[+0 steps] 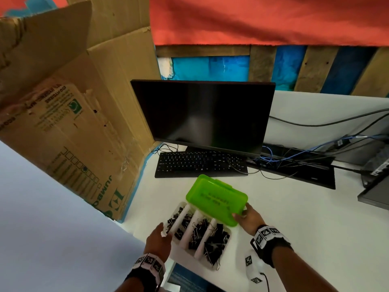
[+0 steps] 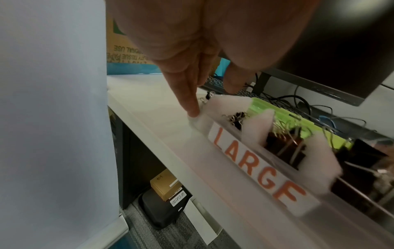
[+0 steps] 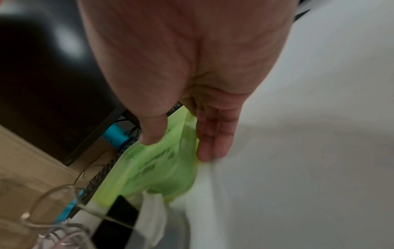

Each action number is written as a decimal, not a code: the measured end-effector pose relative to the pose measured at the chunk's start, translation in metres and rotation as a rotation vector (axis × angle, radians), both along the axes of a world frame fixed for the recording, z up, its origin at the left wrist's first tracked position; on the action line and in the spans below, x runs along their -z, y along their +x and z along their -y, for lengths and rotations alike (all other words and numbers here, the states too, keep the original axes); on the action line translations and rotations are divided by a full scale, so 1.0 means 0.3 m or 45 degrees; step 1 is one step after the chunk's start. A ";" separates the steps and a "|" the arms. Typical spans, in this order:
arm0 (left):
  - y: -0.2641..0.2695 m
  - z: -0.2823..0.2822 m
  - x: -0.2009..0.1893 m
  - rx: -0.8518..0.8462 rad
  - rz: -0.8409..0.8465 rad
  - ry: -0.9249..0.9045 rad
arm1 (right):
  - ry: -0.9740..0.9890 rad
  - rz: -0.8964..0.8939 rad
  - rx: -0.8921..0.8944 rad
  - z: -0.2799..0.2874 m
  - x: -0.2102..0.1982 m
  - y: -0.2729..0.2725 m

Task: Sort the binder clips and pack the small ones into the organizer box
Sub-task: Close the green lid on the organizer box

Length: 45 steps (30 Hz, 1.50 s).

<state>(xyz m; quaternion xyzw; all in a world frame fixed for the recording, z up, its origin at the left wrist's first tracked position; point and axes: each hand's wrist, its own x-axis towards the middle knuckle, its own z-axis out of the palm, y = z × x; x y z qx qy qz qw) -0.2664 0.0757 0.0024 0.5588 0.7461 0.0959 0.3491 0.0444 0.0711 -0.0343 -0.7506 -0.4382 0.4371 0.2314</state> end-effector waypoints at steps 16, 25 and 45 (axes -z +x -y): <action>0.124 -0.046 0.050 0.349 0.221 -0.008 | 0.507 0.057 -0.052 0.215 -0.124 0.192; 0.233 -0.067 0.036 0.450 0.560 0.133 | -0.084 0.295 -0.311 0.407 -0.096 0.159; 0.271 -0.011 -0.070 0.841 0.106 0.204 | -0.063 -0.651 0.432 0.450 -0.091 0.116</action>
